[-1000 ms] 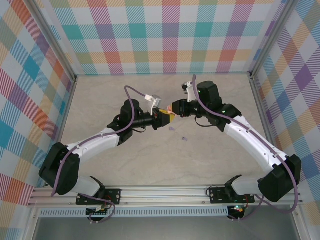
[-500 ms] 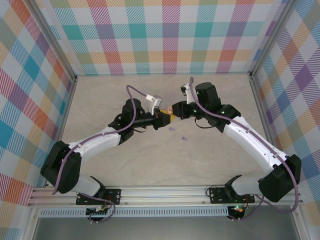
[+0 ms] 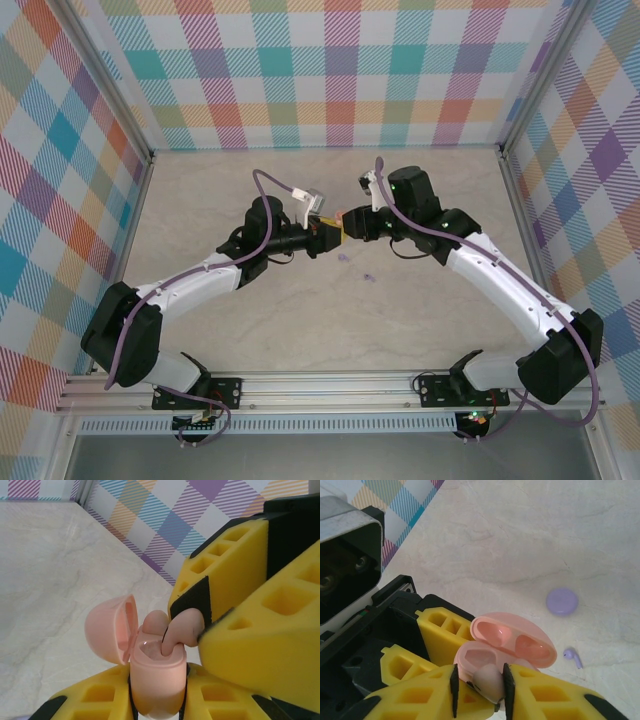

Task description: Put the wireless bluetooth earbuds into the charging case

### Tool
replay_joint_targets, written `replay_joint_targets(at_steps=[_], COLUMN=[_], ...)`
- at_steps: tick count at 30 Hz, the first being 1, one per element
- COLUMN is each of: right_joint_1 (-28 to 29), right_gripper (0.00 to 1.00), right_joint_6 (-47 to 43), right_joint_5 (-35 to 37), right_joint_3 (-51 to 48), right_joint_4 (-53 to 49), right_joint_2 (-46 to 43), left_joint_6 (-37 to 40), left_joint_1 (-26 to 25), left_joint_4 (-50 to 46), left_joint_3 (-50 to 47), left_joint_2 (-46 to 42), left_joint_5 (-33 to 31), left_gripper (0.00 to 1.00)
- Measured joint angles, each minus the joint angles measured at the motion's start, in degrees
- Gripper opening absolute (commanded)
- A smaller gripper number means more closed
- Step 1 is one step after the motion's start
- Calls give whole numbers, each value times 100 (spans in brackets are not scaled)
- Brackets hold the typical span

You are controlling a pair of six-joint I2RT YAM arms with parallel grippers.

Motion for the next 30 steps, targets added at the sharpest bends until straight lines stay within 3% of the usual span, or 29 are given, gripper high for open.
replay_joint_targets(at_steps=[4, 15, 23, 30], right_joint_1=[4, 4, 9, -15], right_gripper=[50, 52, 51, 44], right_joint_6=[-9, 42, 125, 234], right_joint_5=[11, 170, 492, 1086], right_joint_3=[39, 98, 103, 118], right_joint_4=[-66, -216, -319, -623], right_joint_2=[0, -127, -365, -400], left_joint_6=[20, 61, 170, 304], left_joint_1=[0, 0, 0, 0], left_joint_4=[-7, 0, -11, -223], left_joint_3=[0, 0, 0, 0], left_joint_2=[0, 0, -4, -92], left_joint_5=[-4, -7, -48, -94], left_gripper=[23, 23, 23, 23])
